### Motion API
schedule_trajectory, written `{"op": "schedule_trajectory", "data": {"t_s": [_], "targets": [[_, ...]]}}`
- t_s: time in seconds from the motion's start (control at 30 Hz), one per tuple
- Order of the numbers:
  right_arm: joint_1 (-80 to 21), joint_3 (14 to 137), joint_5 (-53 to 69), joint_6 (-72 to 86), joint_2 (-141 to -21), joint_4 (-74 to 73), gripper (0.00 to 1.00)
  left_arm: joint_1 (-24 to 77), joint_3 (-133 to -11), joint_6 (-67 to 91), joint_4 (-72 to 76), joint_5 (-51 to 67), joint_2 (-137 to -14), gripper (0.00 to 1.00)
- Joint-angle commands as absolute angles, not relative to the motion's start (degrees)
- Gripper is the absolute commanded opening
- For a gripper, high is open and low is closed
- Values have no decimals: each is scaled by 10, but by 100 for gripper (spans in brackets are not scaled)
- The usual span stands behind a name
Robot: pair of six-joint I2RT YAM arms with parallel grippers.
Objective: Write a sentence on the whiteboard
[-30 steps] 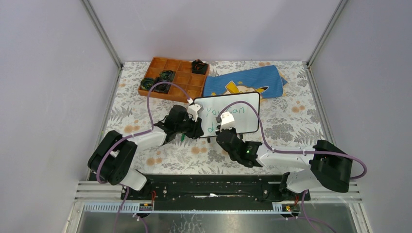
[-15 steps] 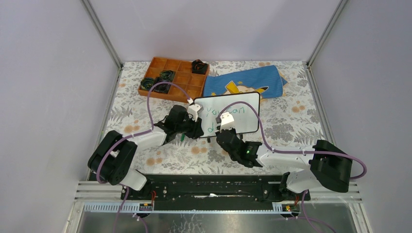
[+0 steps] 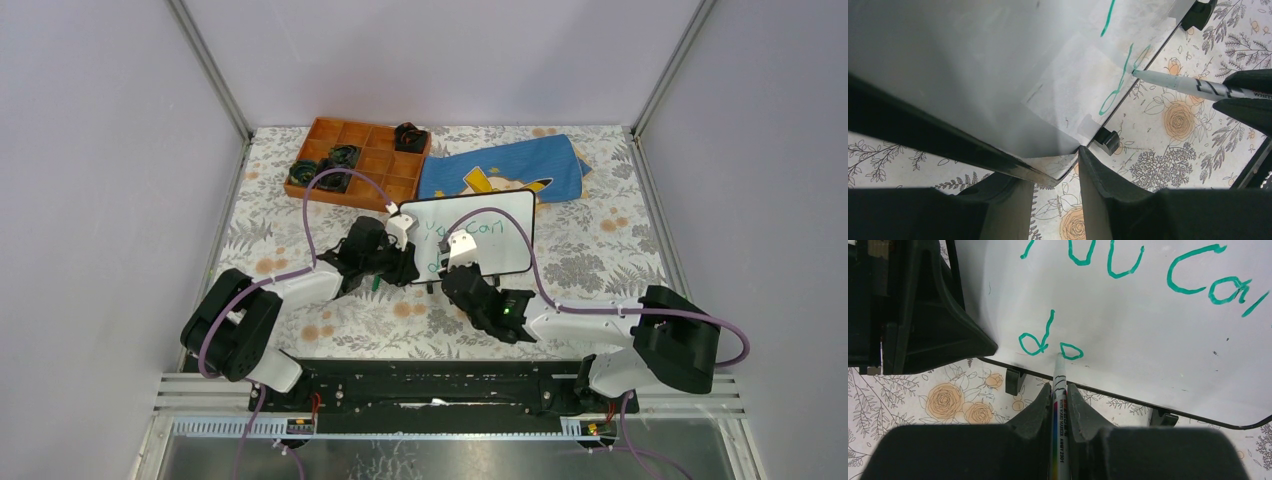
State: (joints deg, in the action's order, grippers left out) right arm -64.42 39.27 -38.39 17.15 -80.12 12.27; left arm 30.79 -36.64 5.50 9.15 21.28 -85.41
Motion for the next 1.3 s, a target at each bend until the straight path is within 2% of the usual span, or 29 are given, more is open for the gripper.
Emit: {"op": "schedule_trajectory", "data": {"t_s": [0.0, 0.6, 0.97, 1.27], "targets": [[-639, 412, -399, 168, -778, 133, 0, 317, -377, 35, 83, 207, -847, 41], [-621, 295, -439, 154, -556, 92, 0, 318, -377, 39, 82, 202, -850, 41], [-617, 286, -409, 143, -597, 145, 0, 320, -378, 37, 80, 198, -851, 41], [-617, 297, -429, 111, -643, 207, 0, 321, -378, 35, 79, 194, -852, 41]]}}
